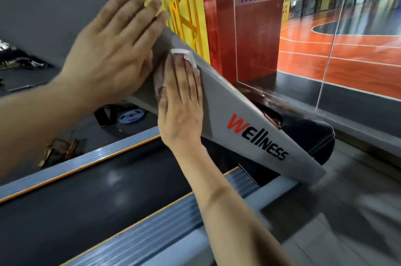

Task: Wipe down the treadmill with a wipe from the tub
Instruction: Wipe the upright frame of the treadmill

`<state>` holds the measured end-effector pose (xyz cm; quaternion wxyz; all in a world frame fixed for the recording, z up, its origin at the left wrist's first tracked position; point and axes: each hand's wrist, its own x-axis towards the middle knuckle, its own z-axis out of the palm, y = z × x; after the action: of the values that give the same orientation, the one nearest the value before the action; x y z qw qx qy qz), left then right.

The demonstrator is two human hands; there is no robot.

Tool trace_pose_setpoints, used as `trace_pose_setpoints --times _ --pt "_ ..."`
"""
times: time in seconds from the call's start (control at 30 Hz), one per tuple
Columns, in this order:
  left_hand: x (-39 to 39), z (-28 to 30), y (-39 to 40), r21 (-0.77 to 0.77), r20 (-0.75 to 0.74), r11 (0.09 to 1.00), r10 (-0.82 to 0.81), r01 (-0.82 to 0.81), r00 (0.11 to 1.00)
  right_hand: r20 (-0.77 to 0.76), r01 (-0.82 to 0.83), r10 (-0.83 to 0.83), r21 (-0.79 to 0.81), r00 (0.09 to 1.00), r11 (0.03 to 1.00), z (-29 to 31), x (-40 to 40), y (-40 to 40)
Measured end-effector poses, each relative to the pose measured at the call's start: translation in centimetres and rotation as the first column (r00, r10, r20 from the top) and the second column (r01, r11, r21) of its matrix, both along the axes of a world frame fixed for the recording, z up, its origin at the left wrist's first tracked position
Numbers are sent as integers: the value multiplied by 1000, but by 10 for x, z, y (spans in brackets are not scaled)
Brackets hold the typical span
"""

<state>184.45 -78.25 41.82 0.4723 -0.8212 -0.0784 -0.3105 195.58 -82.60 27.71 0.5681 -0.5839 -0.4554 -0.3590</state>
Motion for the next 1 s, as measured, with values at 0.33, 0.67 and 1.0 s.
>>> trace_pose_setpoints --times 0.33,0.67,1.0 --pt "7 1 -2 73 38 996 40 -43 998 -428 53 -16 76 903 996 -17 68 -14" --pt "6 -2 0 78 19 996 38 -40 999 -480 112 -50 100 876 989 -75 113 -25" --pt "7 1 0 77 6 996 45 -45 999 42 7 -9 67 999 998 -13 -25 18"
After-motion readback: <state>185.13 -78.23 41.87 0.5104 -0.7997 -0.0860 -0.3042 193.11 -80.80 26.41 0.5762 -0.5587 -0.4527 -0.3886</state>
